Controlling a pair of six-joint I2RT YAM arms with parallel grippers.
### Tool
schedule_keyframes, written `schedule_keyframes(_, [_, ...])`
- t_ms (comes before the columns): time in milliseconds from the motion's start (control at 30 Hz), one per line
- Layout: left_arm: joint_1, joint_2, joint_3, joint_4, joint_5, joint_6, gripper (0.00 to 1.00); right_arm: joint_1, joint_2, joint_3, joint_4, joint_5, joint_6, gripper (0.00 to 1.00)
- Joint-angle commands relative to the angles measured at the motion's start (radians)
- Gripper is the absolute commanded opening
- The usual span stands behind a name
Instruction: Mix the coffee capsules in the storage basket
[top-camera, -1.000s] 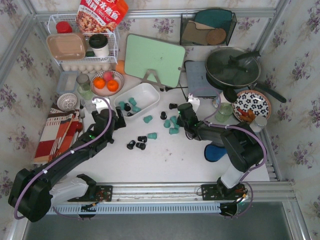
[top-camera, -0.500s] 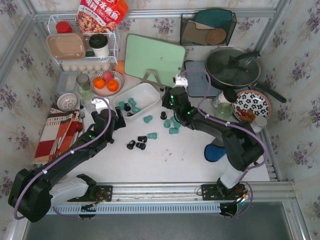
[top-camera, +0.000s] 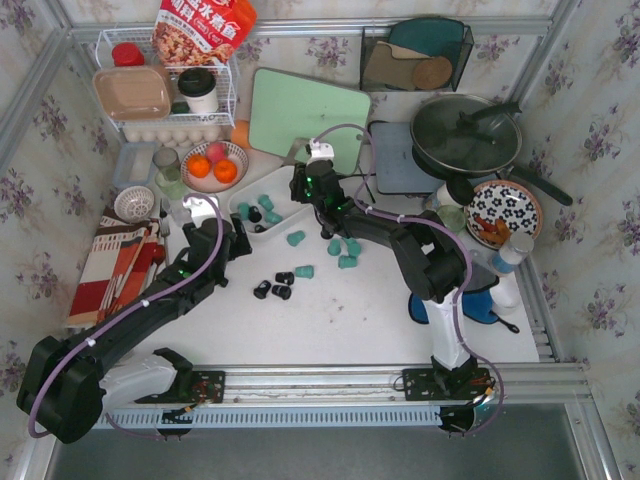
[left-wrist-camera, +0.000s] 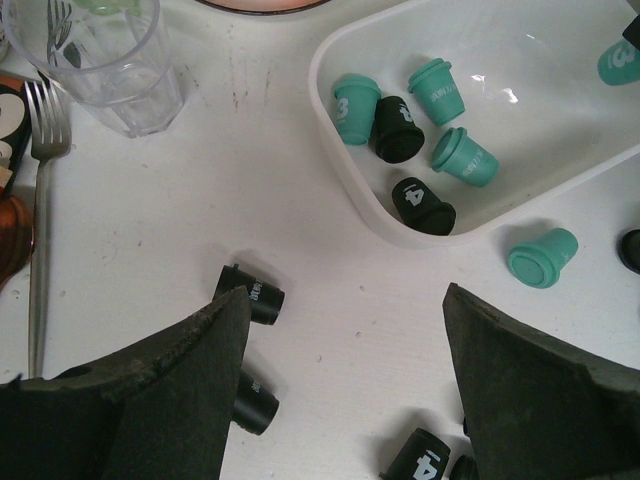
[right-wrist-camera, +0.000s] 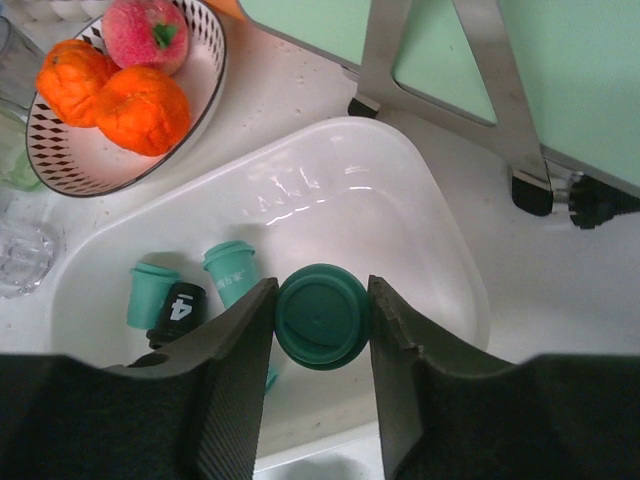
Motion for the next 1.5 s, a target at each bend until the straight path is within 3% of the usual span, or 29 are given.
schedule_keyframes(0, [0.0, 0.006, 0.008, 0.005, -0.009, -0.013, 0.8, -0.001, -0.004, 0.016, -0.045, 0.036, 0.001, 0.5])
schedule_keyframes(267, [0.0, 0.008, 0.012, -0.002, -0.01, -0.016, 0.8, 0.0, -0.111, -0.046, -0.168, 0.057, -0.045, 0.6])
schedule_keyframes(433, [0.0, 0.013, 0.015, -0.006, -0.007, -0.016, 0.8, 0.01, -0.231, -0.195, -0.203, 0.079, -0.045, 0.56])
schedule_keyframes(867, [0.0, 0.013, 0.015, -0.006, 0.005, -0.026, 0.8, 0.041, -0.457, -0.52, -0.347, 0.308, 0.031, 0.56])
schedule_keyframes(1267, [0.0, 0.013, 0.018, -0.011, 0.006, -0.024, 0.8, 0.041, -0.389, -0.538, -0.364, 0.244, 0.01, 0.55])
schedule_keyframes(1467, [0.0, 0.007, 0.018, -0.014, 0.007, -0.025, 0.8, 0.041, -0.386, -0.533, -0.36, 0.234, 0.024, 0.47])
